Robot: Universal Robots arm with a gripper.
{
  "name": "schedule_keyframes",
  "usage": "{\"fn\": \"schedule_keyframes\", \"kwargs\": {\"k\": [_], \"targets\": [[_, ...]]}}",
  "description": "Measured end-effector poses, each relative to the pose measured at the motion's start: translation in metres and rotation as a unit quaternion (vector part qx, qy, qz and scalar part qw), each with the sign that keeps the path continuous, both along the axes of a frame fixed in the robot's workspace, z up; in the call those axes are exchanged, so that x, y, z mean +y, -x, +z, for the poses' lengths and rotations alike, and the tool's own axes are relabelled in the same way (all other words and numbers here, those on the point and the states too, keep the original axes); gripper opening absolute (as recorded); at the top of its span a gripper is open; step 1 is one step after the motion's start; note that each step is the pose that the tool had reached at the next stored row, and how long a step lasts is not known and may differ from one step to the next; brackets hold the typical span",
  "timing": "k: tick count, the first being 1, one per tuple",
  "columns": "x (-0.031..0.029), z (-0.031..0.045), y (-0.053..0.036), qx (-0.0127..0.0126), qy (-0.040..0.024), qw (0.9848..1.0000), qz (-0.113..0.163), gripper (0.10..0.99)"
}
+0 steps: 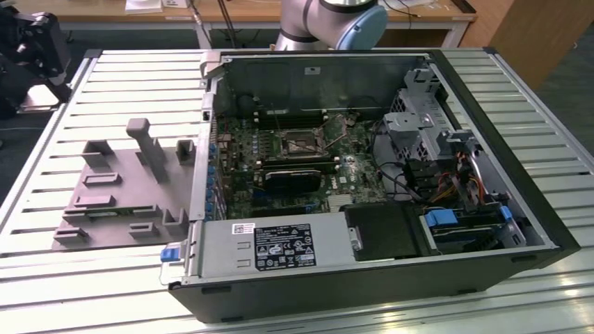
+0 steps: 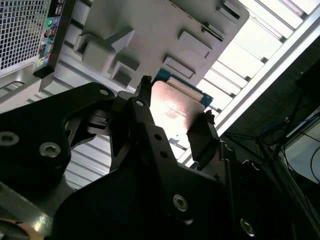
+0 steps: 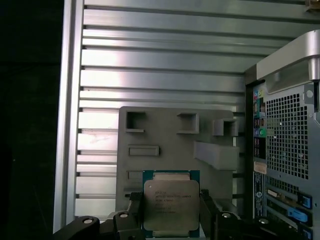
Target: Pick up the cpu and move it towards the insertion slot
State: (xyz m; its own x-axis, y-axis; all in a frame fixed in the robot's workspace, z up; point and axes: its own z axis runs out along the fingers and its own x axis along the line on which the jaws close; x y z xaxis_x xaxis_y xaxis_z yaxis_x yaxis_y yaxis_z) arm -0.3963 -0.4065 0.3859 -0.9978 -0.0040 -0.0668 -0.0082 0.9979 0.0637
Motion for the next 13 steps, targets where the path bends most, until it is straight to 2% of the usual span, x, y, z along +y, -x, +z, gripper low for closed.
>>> {"fn": "schedule_keyframes", "kwargs": {"k": [13], "targets": [[0.0000,0.0000,-0.0460,0.0000,0.0000,1.0000,0.000,0.537]]}}
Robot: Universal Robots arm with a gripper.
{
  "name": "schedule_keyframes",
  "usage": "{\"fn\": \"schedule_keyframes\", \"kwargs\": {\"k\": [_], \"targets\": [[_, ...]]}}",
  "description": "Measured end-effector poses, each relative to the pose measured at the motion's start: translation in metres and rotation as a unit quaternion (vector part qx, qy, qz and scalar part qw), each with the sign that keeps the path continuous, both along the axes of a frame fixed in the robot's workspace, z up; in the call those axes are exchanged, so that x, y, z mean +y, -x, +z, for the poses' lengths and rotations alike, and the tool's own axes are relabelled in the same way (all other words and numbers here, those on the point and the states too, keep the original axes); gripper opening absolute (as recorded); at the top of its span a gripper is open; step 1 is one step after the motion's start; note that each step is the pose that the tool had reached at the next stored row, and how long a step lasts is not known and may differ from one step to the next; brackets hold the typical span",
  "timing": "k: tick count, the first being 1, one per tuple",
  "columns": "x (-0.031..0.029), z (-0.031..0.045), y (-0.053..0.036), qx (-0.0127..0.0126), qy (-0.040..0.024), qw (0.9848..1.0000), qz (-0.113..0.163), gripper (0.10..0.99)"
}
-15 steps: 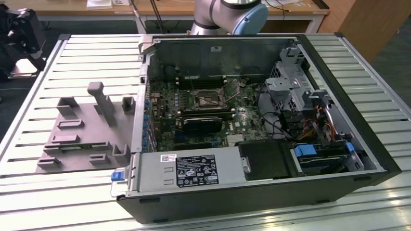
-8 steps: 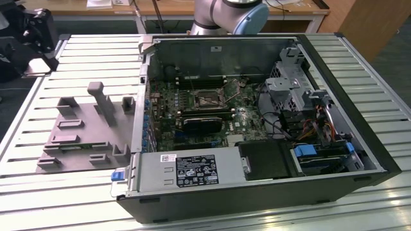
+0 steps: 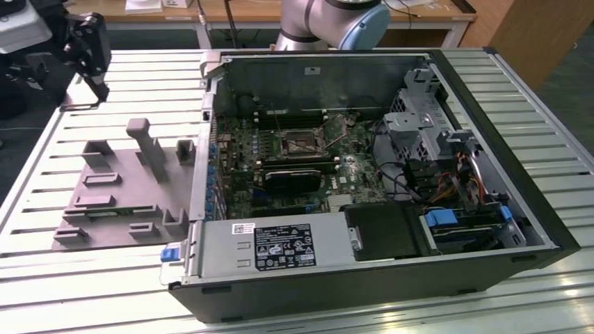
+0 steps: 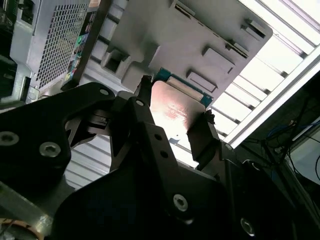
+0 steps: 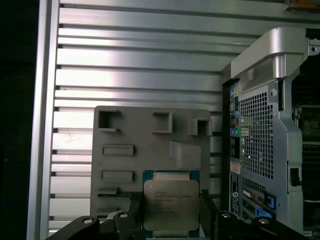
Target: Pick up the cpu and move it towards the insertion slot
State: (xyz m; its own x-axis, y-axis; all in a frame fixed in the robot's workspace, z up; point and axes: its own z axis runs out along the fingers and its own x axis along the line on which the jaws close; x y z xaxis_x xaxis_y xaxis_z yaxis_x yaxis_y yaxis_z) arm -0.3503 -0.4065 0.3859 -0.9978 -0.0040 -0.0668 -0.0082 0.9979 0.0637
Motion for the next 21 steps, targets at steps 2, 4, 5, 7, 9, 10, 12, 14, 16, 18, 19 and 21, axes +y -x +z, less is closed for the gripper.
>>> {"fn": "schedule_keyframes", "kwargs": {"k": [2,4,5,7,9,10,12,14,16,18,19,21], "targets": [[0.0000,0.0001,-0.0078,0.0000,0.0000,1.0000,0.000,0.537],[0.0000,0.0000,-0.0161,0.0000,0.0000,1.0000,0.000,0.537],[0.0000,0.0000,-0.0206,0.0000,0.0000,1.0000,0.000,0.537],[0.0000,0.0001,-0.0300,0.0001,0.0000,1.0000,0.000,0.537],[0.0000,0.0000,-0.0389,0.0001,0.0000,1.0000,0.000,0.537],[0.0000,0.0000,-0.0434,0.0001,0.0000,1.0000,0.000,0.537],[0.0000,0.0001,-0.0527,0.0002,0.0000,1.0000,0.000,0.537],[0.0000,0.0000,-0.0616,0.0003,0.0000,1.0000,0.000,0.537],[0.0000,0.0000,-0.0706,0.0004,0.0000,1.0000,0.000,0.537],[0.0000,0.0000,-0.0793,0.0005,0.0000,1.0000,0.000,0.537],[0.0000,0.0000,-0.0837,0.0007,0.0000,1.0000,0.000,0.537],[0.0000,0.0000,-0.0922,0.0010,0.0000,1.0000,0.000,0.537]]}}
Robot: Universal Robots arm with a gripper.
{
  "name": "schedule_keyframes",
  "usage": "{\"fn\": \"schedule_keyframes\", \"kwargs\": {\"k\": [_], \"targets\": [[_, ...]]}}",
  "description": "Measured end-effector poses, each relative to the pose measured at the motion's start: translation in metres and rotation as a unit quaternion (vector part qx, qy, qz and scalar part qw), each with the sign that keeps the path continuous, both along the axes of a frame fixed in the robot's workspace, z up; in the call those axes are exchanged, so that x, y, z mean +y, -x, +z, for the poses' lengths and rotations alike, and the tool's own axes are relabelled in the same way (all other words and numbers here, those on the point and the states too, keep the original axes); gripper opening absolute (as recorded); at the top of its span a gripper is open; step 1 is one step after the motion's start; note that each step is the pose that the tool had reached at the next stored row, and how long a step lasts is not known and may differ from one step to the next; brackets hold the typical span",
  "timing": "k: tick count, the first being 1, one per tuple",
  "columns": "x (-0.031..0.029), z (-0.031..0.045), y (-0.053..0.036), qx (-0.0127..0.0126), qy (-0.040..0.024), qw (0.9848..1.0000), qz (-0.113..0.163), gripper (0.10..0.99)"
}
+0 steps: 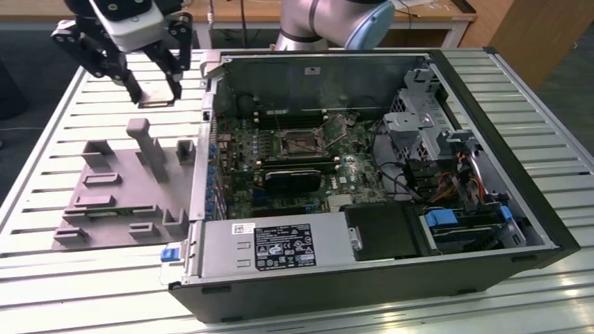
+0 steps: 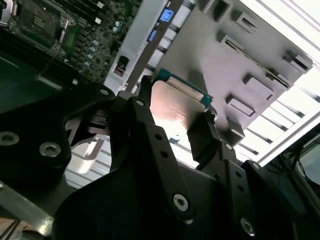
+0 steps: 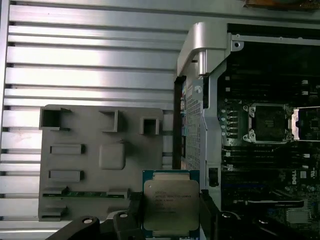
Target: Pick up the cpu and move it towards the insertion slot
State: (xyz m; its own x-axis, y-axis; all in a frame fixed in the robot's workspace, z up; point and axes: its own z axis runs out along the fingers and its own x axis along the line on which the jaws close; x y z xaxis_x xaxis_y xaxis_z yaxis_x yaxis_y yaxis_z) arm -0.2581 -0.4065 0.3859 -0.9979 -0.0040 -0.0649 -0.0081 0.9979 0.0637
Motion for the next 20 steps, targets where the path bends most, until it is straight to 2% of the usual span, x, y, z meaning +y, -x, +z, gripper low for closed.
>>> {"fn": "schedule_keyframes", "kwargs": {"k": [20], "targets": [[0.0000,-0.0002,-0.0898,0.0038,0.0000,1.0000,0.000,0.537]]}}
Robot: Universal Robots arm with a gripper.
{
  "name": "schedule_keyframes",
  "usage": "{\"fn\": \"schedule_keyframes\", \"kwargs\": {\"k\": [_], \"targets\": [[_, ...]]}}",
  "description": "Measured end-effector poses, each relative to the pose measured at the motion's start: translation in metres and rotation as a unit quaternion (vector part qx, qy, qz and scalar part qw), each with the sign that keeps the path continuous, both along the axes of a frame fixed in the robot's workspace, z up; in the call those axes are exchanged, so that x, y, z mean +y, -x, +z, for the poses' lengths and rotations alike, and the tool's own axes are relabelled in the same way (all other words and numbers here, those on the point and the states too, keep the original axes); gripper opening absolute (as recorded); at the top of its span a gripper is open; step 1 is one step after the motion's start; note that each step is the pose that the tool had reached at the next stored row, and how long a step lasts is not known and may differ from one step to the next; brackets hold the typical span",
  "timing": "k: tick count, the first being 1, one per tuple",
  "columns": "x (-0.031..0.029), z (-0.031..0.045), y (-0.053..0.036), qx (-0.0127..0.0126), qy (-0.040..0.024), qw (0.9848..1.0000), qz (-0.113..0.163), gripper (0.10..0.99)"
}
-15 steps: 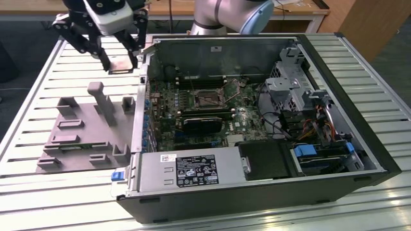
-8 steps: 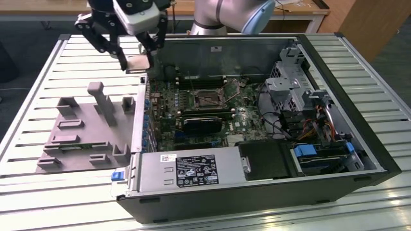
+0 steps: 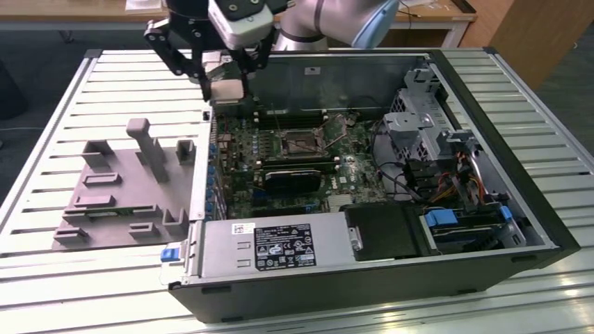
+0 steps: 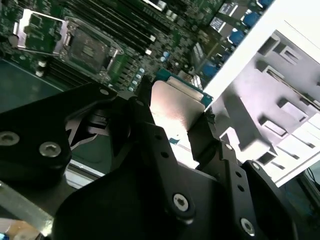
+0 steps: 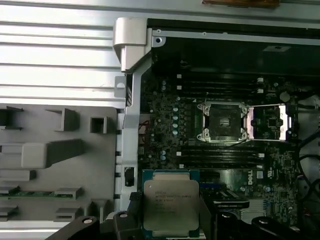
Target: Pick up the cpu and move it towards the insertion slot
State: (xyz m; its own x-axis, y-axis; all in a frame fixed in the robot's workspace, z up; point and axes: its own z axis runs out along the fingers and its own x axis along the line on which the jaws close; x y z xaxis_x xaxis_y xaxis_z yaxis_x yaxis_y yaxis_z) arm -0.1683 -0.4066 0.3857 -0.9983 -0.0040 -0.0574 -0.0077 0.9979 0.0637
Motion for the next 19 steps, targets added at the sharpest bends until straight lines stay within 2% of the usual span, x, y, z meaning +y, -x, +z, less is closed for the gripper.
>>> {"fn": "schedule_keyframes", "kwargs": {"k": [12,19], "targets": [[0.0000,-0.0003,-0.0558,0.0020,0.0000,1.0000,0.000,0.537],[0.0000,-0.0011,-0.0877,0.0041,0.0000,1.0000,0.000,0.537]]}}
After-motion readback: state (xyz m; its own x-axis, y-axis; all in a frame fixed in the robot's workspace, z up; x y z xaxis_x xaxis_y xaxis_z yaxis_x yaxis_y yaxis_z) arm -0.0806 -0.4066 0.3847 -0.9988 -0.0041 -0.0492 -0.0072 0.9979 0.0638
